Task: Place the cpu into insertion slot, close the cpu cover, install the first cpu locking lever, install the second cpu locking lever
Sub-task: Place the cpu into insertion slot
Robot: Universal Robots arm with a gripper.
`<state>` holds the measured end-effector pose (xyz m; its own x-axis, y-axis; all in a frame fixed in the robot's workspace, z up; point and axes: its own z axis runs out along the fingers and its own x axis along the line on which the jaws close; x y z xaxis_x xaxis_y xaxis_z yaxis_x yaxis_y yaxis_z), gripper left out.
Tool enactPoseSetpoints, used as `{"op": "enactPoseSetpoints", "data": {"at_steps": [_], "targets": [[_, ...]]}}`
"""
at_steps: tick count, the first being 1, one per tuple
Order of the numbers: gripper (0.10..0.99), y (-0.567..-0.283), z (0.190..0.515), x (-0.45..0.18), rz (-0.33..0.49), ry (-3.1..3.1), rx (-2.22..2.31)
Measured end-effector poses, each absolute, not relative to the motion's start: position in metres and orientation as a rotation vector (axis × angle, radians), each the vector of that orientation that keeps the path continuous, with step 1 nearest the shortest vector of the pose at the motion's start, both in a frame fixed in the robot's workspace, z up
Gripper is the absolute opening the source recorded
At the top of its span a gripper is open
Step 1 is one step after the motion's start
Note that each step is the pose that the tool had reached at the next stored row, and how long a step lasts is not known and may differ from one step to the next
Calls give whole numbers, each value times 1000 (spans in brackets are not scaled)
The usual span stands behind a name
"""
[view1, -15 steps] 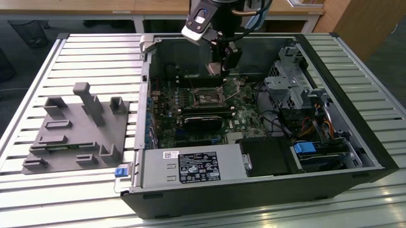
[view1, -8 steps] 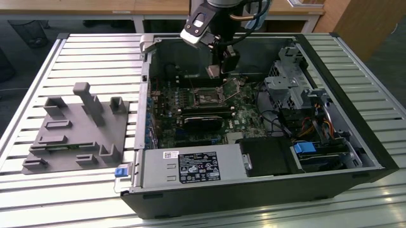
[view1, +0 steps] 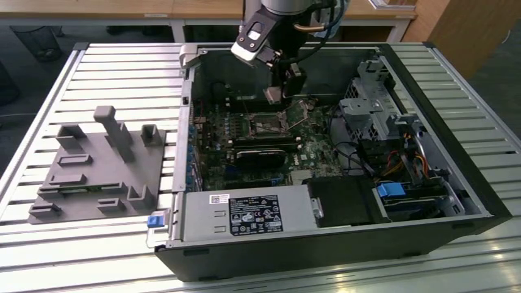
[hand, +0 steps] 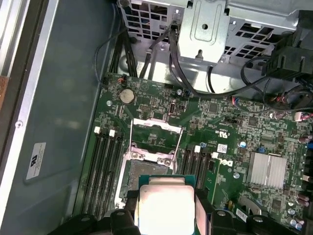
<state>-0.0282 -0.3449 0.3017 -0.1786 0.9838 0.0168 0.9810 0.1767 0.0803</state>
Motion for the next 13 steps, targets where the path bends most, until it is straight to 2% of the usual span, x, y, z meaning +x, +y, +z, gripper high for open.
{"op": "enactPoseSetpoints", "data": {"at_steps": [13], "targets": [[537,-345,295,-28,112,2380,1988]]}}
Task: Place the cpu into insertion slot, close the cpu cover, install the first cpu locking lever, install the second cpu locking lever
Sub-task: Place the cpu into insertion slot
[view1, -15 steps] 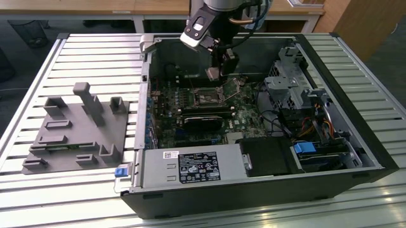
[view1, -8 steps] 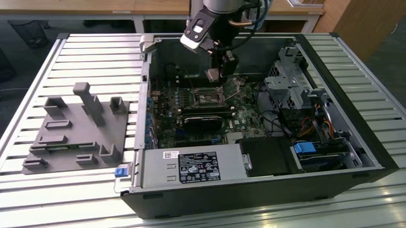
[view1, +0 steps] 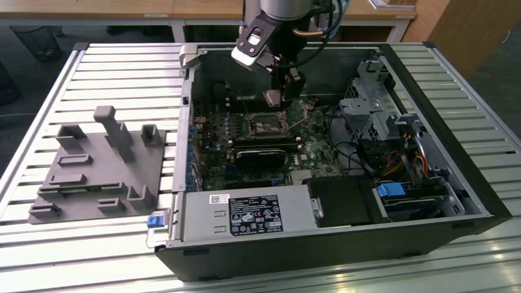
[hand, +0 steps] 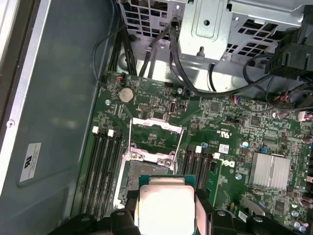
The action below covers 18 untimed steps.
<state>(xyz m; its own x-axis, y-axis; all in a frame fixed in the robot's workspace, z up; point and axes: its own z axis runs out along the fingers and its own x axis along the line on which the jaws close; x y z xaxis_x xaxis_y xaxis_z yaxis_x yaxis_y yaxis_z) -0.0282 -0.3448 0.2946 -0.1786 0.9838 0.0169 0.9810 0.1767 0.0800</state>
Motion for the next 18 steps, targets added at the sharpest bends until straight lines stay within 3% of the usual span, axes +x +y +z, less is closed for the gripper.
{"op": "enactPoseSetpoints", "data": {"at_steps": [18], "targets": [[537,-342,280,-29,105,2294,2088]]}}
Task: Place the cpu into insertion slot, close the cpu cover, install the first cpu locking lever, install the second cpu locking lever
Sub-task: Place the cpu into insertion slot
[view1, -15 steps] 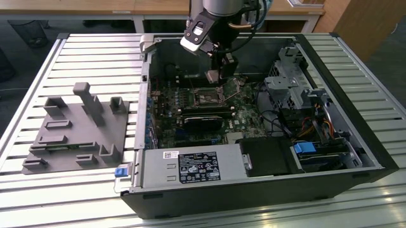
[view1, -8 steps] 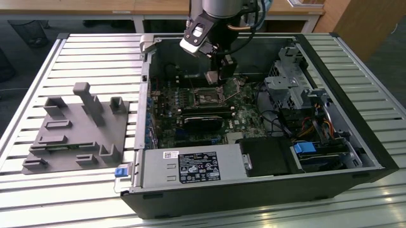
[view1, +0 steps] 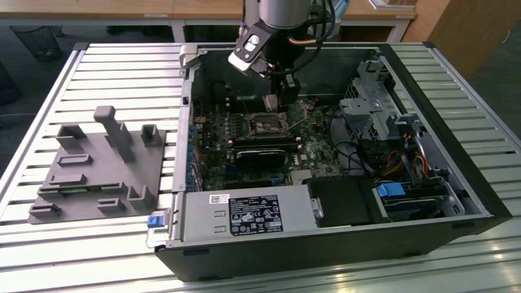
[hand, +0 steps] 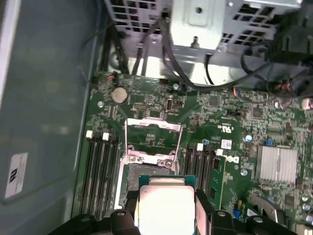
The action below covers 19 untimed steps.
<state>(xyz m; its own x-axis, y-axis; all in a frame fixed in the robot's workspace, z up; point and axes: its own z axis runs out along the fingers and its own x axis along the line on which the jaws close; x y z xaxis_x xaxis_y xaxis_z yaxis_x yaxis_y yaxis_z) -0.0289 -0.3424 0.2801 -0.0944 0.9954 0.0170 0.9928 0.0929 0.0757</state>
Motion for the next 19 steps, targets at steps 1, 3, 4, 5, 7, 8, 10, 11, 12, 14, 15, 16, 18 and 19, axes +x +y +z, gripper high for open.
{"op": "enactPoseSetpoints", "data": {"at_steps": [1,3,4,5,7,8,10,11,12,14,15,16,18,19], "targets": [[537,-342,279,-29,104,2274,2108],[537,-342,277,-29,103,2236,2147],[537,-342,276,-29,102,2216,2167],[537,-342,275,-29,102,2199,2183],[537,-342,274,-29,101,2189,2193],[537,-342,274,-29,101,2189,2193],[537,-342,274,-29,102,2189,2193],[537,-342,274,-29,102,2189,2193],[537,-342,274,-30,102,2189,2193],[537,-342,273,-30,102,2188,2193],[537,-342,273,-30,102,2188,2193],[537,-342,273,-30,102,2189,2193],[537,-342,272,-30,102,2189,2193],[537,-342,272,-30,101,2189,2193]]}}
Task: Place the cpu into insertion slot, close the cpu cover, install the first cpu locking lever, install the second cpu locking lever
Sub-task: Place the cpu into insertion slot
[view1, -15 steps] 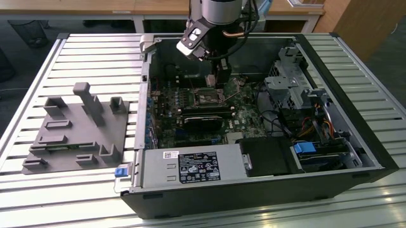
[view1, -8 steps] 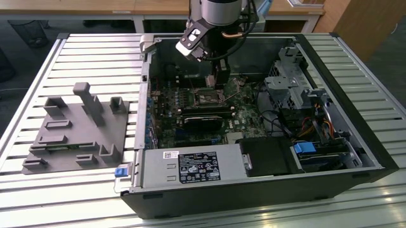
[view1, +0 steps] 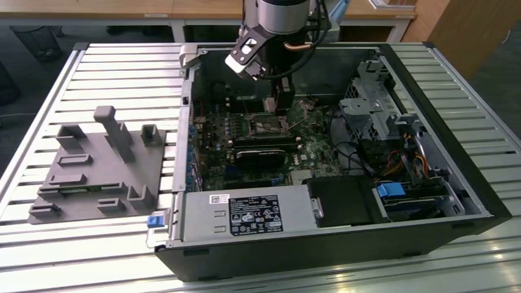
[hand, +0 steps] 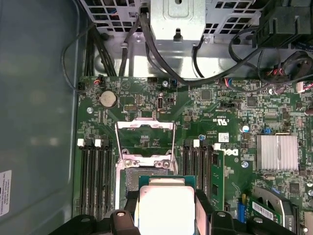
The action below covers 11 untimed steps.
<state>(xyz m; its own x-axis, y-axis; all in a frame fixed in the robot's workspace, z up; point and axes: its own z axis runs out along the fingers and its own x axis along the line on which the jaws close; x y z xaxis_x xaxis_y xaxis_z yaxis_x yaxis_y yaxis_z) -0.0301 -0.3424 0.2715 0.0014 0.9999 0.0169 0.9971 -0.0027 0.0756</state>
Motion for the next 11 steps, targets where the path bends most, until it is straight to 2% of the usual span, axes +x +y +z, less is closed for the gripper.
{"op": "enactPoseSetpoints", "data": {"at_steps": [11], "targets": [[537,-342,267,-30,102,2189,2193]]}}
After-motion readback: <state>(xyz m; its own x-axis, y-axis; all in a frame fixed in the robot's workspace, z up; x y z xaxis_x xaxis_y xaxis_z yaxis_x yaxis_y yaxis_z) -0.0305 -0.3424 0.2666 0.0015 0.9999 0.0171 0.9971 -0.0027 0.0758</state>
